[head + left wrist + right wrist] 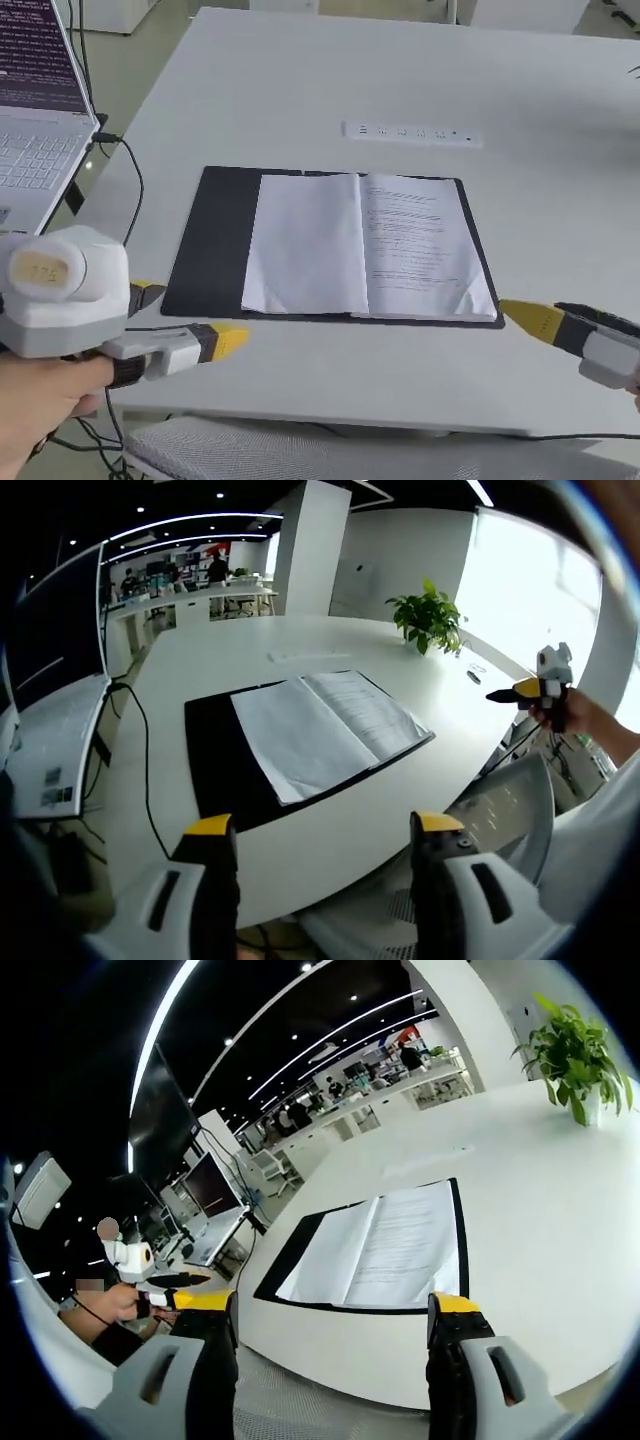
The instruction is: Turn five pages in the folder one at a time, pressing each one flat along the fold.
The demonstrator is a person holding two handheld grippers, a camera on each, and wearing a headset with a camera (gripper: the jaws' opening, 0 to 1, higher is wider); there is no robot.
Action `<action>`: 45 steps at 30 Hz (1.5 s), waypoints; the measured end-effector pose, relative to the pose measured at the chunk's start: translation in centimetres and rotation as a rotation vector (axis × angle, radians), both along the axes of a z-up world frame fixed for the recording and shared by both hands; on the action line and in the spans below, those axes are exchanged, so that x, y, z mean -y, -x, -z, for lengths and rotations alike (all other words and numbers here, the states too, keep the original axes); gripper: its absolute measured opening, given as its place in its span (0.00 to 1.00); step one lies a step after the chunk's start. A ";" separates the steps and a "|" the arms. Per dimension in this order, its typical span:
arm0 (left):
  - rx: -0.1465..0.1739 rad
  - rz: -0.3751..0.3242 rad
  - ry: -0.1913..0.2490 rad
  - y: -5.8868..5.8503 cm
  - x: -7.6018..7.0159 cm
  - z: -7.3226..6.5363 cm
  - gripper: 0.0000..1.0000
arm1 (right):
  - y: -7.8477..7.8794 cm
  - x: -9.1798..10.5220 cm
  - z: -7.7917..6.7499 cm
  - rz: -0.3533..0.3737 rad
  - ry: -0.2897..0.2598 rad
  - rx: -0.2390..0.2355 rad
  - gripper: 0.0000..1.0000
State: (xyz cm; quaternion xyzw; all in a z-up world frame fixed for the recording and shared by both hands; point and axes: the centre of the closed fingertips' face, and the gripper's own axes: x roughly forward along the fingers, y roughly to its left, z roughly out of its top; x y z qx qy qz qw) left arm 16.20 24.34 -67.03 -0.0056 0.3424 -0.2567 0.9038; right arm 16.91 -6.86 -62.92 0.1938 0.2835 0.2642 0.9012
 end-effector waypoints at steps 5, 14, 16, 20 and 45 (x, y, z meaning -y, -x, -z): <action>-0.007 -0.006 -0.011 -0.3 0.0 0.1 0.70 | -0.1 1.4 0.6 0.019 0.070 -0.014 0.76; -0.013 0.005 -0.018 -0.9 0.9 0.5 0.70 | 0.6 2.3 2.4 -0.025 0.182 -0.051 0.76; -0.014 0.012 -0.022 -1.0 1.3 0.7 0.70 | 0.6 2.4 2.6 -0.030 0.188 -0.052 0.77; -0.024 0.019 -0.025 -1.1 2.0 1.1 0.70 | 0.6 2.9 2.7 -0.029 0.184 -0.052 0.77; 0.069 0.217 0.016 -10.2 20.9 6.2 0.65 | -1.1 3.6 4.9 0.010 0.076 -0.060 0.73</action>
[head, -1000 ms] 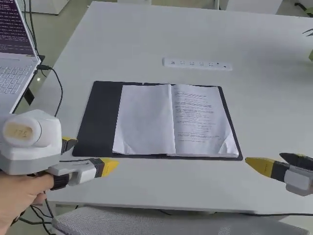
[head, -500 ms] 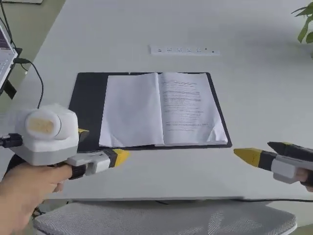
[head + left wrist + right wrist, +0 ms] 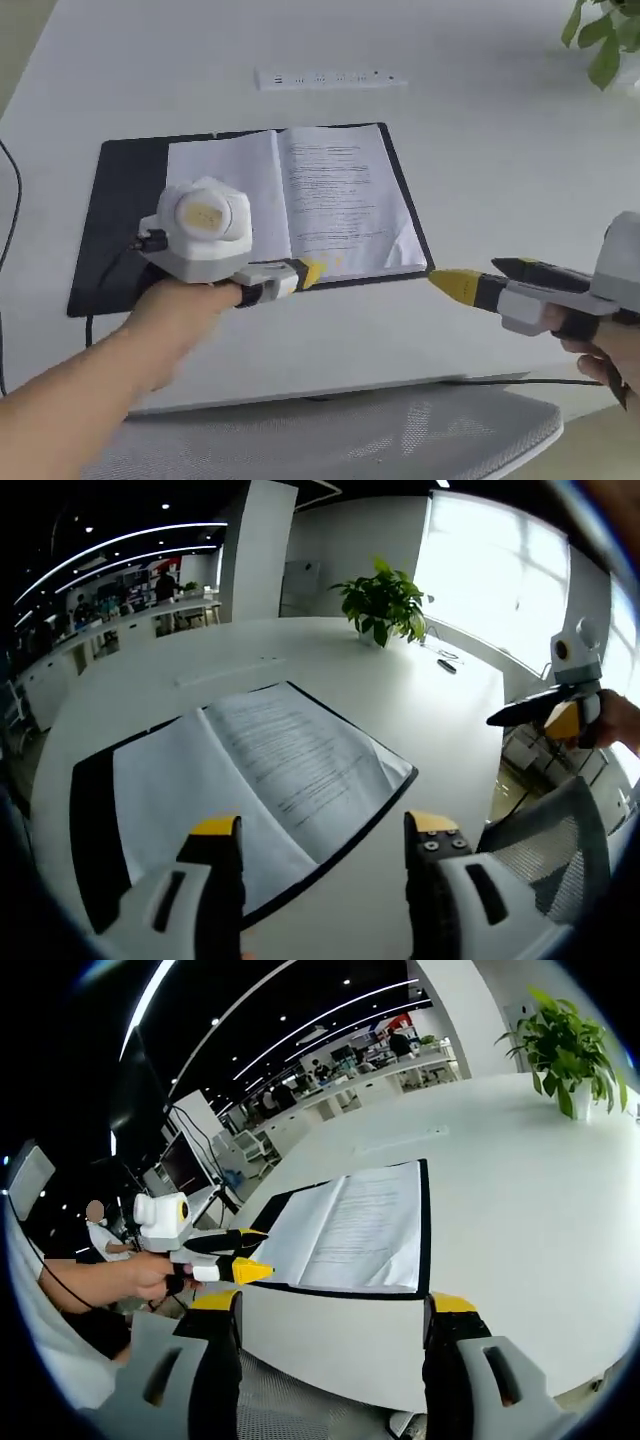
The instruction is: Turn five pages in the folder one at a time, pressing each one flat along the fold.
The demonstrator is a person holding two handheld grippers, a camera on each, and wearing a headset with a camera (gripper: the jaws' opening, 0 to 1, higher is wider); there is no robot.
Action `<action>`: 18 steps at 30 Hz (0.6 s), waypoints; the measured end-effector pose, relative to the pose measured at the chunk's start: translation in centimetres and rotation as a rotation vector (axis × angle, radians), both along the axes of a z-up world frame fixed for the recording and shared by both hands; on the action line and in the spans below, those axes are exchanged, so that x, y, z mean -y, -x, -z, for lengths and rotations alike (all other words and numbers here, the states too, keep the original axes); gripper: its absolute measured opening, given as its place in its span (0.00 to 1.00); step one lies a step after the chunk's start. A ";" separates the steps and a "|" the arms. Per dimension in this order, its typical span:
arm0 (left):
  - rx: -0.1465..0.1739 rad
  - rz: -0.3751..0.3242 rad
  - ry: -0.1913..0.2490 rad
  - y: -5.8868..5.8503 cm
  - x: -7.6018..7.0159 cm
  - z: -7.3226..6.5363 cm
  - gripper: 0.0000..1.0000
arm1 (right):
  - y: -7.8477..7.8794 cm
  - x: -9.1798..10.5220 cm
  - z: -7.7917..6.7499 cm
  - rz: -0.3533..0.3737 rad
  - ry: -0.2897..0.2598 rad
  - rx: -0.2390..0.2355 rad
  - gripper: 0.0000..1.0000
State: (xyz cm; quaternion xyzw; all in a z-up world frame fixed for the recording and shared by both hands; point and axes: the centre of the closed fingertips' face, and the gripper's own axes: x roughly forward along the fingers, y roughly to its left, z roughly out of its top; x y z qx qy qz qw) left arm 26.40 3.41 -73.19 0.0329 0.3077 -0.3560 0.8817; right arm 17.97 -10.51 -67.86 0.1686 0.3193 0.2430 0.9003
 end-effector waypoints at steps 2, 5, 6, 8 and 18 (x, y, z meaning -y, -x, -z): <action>0.023 0.017 -0.003 -0.8 1.6 0.5 0.66 | 0.0 -0.2 0.2 0.000 -0.015 -0.006 0.73; 0.041 0.041 -0.009 -2.1 4.5 1.9 0.67 | 0.1 -0.3 0.8 0.013 -0.030 -0.015 0.73; 0.042 0.046 -0.013 -2.3 5.1 2.2 0.68 | 0.1 -0.4 1.0 0.019 -0.038 -0.021 0.73; 0.059 0.053 -0.017 -2.9 6.6 3.0 0.68 | 0.3 -0.7 1.3 0.023 -0.056 -0.027 0.73; 0.079 0.050 -0.146 -4.0 8.4 7.0 0.66 | 0.6 -1.5 2.1 0.045 -0.121 -0.049 0.72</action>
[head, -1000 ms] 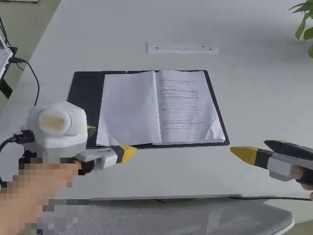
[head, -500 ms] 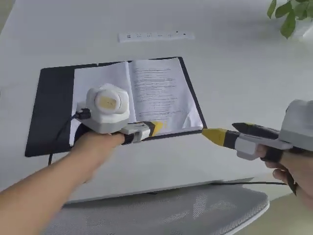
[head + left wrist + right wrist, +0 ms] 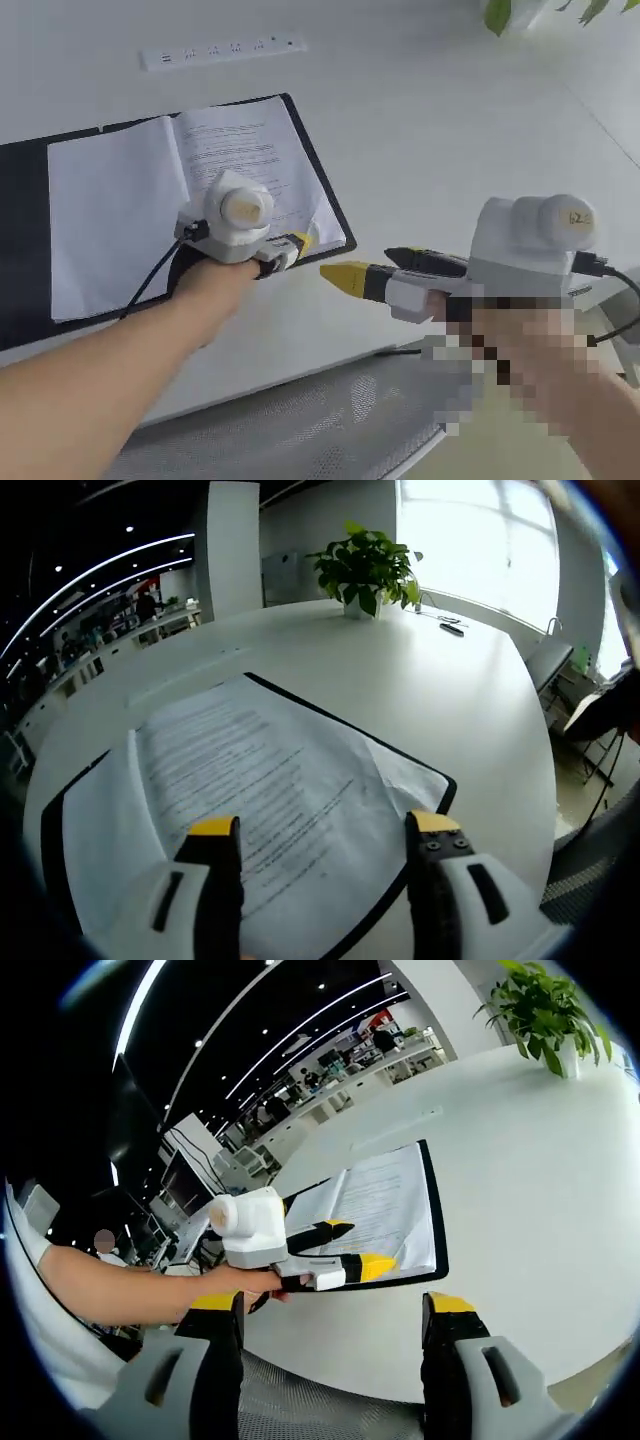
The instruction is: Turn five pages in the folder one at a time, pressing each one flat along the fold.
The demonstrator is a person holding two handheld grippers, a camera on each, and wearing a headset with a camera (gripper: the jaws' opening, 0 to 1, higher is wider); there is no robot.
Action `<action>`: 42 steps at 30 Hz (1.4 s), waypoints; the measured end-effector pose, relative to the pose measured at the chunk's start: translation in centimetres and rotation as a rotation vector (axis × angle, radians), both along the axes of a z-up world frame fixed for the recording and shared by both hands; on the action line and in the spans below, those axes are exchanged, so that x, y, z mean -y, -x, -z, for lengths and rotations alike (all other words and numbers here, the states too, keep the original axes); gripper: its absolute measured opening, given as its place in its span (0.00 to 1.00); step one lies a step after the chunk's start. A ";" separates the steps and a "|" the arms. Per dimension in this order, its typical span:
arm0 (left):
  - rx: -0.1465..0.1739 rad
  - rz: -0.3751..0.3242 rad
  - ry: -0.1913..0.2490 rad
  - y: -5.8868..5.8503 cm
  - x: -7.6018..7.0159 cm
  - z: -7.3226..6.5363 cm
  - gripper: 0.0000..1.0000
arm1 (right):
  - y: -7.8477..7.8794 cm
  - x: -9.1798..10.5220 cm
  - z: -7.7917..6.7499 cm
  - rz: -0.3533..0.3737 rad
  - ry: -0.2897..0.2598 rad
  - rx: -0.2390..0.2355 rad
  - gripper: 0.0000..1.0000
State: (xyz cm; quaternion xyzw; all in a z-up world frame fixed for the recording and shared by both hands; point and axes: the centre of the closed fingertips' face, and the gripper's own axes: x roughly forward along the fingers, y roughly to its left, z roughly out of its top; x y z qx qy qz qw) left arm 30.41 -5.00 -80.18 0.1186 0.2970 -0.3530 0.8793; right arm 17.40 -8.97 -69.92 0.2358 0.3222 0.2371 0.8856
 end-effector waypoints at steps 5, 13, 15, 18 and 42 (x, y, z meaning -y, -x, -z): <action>0.017 -0.006 -0.002 -0.2 0.0 0.5 0.64 | -0.5 0.3 0.1 0.017 -0.015 0.000 0.71; 0.040 0.041 0.027 0.8 0.7 0.2 0.46 | -1.1 0.5 0.6 0.035 -0.032 -0.009 0.70; 0.050 0.043 0.038 0.7 0.6 0.1 0.43 | -1.2 0.5 0.8 0.038 -0.038 -0.013 0.69; 0.051 0.048 0.040 0.5 0.4 0.0 0.39 | -1.3 0.4 1.0 0.040 -0.041 -0.018 0.69; 0.091 0.061 -0.016 -0.2 -0.7 0.1 0.03 | -7.5 0.9 4.0 0.150 -0.151 -0.064 0.45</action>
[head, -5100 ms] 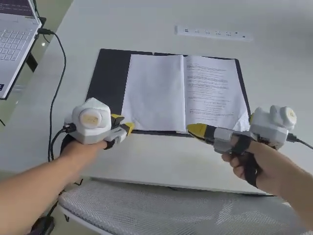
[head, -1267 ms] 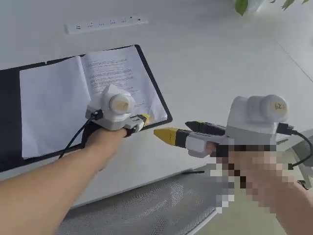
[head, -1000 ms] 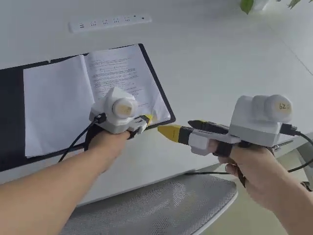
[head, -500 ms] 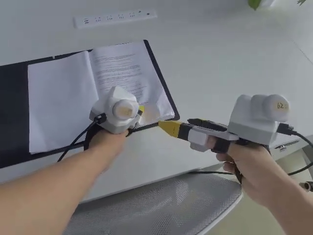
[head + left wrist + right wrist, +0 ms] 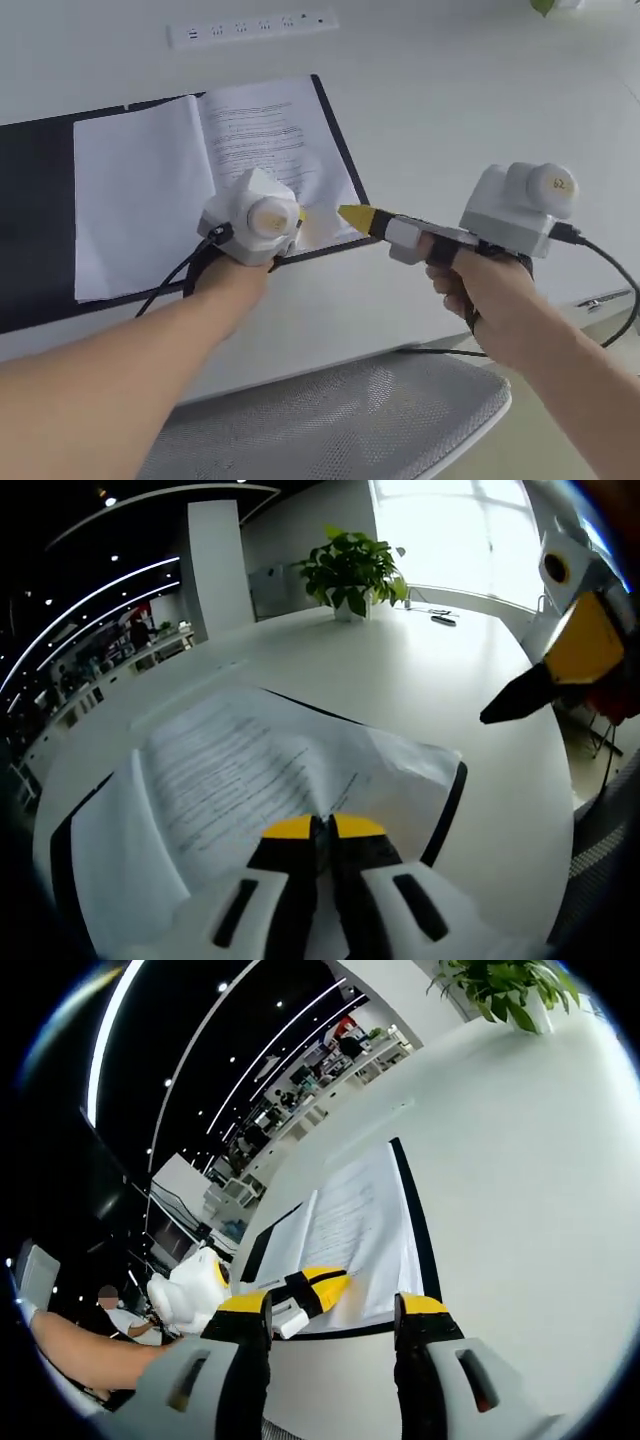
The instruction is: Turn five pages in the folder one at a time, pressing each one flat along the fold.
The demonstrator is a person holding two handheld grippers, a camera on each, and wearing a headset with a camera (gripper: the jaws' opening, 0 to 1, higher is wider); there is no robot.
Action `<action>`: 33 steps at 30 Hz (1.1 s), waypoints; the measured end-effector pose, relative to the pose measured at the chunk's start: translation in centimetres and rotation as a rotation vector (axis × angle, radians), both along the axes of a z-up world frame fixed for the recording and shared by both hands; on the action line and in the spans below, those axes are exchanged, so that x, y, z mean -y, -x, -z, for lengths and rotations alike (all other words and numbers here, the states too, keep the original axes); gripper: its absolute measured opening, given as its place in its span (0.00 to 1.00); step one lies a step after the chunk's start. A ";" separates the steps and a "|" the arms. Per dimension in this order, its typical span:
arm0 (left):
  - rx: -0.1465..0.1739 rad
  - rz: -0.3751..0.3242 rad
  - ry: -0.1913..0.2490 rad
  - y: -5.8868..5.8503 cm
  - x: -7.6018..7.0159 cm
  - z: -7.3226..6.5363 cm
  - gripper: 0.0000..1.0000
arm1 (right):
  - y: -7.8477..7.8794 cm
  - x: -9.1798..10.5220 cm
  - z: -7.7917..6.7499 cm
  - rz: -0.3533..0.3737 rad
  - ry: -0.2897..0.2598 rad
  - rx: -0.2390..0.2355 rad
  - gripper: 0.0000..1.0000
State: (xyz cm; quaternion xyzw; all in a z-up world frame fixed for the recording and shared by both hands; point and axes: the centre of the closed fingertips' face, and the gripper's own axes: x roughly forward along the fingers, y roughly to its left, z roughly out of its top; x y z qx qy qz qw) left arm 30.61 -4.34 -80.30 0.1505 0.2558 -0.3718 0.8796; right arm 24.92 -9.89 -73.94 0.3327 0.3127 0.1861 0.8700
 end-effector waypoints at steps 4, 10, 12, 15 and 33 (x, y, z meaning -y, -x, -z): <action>-0.007 -0.004 0.004 0.0 0.1 0.0 0.03 | -1.0 0.3 1.8 0.034 -0.048 -0.062 0.36; -0.012 -0.009 0.009 -0.1 0.1 0.2 0.03 | -1.4 0.5 3.7 0.054 -0.080 -0.130 0.31; -0.013 -0.011 0.010 -0.1 0.1 0.2 0.03 | -1.4 0.3 3.8 0.049 -0.101 -0.141 0.25; -0.015 -0.015 0.014 -0.2 0.1 0.3 0.03 | -1.4 0.3 4.5 0.055 -0.108 -0.168 0.21; -0.038 -0.027 0.038 -0.3 0.2 0.4 0.03 | -1.4 0.2 4.3 0.090 -0.143 -0.198 0.00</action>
